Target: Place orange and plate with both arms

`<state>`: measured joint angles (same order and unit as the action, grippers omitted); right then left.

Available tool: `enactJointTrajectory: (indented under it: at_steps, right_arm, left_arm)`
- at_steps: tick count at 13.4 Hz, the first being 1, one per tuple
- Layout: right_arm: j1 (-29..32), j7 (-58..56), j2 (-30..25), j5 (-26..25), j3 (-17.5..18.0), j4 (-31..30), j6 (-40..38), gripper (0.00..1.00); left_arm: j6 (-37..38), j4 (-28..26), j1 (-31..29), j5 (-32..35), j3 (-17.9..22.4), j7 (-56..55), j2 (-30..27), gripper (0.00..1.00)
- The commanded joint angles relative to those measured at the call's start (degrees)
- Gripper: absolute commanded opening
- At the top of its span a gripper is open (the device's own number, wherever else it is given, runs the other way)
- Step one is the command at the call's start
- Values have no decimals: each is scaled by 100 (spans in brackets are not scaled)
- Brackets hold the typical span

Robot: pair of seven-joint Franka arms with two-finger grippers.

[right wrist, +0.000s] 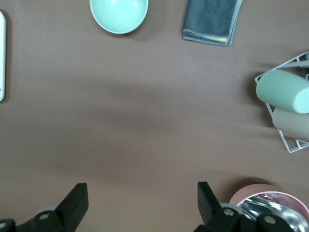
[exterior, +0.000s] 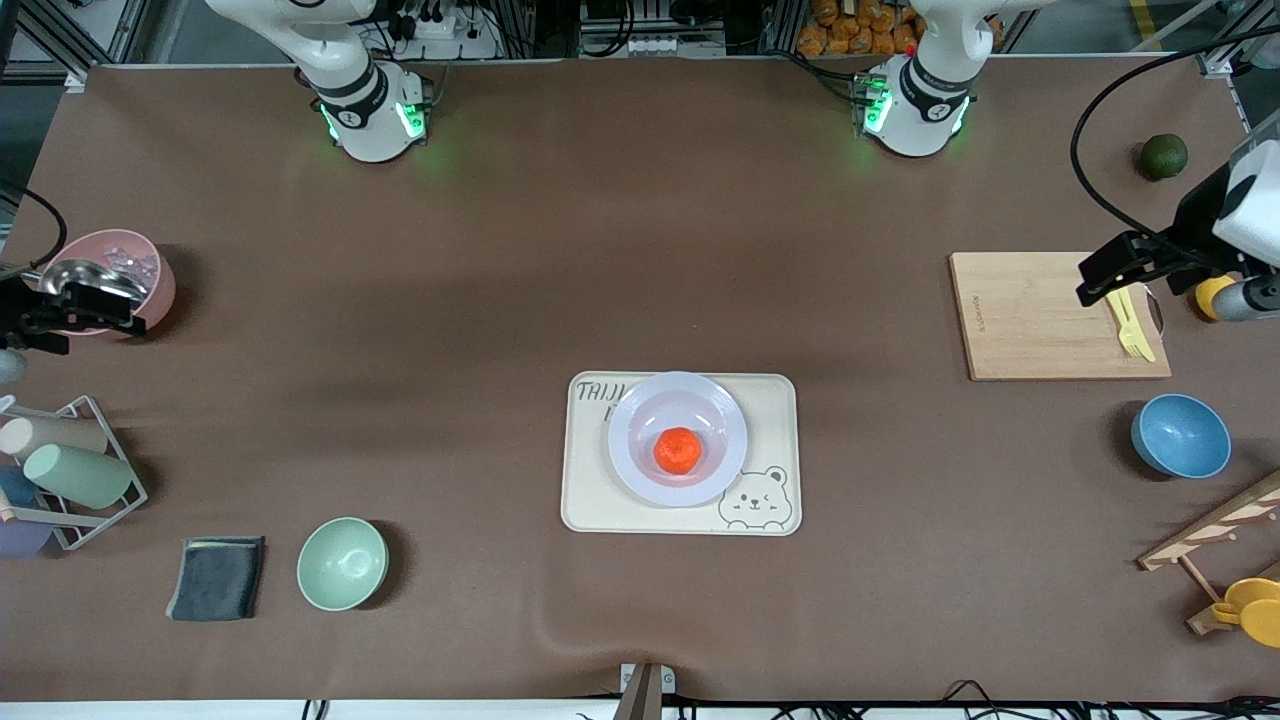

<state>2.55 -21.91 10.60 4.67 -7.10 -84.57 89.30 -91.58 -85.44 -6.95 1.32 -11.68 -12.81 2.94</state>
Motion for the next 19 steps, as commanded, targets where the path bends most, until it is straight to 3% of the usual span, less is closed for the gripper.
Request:
enactJointTrajectory:
  at_steps: [1,8,12,19]
  right_arm:
    - [334,46,-487,-159,393,-129,-411,100]
    - [326,213,-1147,-159,429,-621,-404,100]
    - [185,653,-1183,-238,482,-596,-265,100]
    - [176,679,-1174,-265,464,-525,-246,100]
  left_arm:
    - [26,-122,-114,-123,-45,-2,-232,100]
    - [-132,-412,-105,-106,-54,42,-356,100]
    - [-132,-544,-131,-114,-36,86,-435,100]
    - [26,-193,-131,-97,8,341,-268,100]
